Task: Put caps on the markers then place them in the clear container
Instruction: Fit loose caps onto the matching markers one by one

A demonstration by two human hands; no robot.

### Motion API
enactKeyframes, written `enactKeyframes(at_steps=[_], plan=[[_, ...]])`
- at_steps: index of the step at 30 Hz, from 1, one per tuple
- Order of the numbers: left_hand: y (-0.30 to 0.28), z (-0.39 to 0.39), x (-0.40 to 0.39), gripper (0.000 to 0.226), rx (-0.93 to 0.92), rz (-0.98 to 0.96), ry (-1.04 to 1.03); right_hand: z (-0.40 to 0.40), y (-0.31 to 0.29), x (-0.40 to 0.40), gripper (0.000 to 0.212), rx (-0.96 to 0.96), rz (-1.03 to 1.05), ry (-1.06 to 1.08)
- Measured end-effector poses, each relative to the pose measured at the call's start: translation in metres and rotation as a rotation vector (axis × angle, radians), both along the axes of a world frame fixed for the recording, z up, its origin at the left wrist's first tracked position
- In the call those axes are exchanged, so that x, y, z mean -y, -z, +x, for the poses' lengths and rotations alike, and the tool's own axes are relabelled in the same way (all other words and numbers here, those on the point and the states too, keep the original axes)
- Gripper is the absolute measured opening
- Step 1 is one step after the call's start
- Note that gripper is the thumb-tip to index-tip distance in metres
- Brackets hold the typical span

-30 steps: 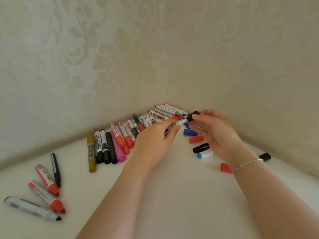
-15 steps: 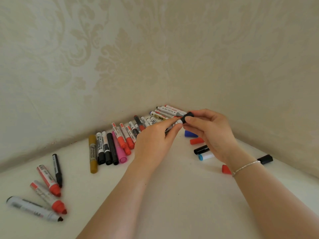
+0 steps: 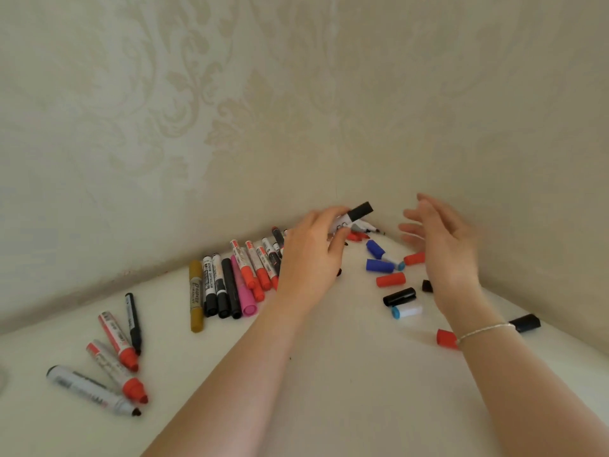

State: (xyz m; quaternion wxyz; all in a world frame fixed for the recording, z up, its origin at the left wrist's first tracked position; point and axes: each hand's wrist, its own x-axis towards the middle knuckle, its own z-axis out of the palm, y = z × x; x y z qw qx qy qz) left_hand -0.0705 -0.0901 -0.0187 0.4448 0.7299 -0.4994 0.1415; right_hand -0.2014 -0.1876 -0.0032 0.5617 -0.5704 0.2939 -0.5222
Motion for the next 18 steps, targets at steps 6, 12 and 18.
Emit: enactKeyframes(at_steps=[6,12,18], plan=[[-0.036,0.061,0.01,0.035,0.098,0.385,0.009,0.001,0.004,0.011,0.02,-0.12,0.025,0.04],[-0.015,0.081,0.02,0.039,0.072,0.615,0.021,0.003,0.008,0.013,0.018,-0.234,-0.055,-0.021],[-0.001,0.089,0.029,0.046,-0.026,0.627,0.019,0.004,0.012,0.016,0.02,-0.273,-0.058,-0.016]])
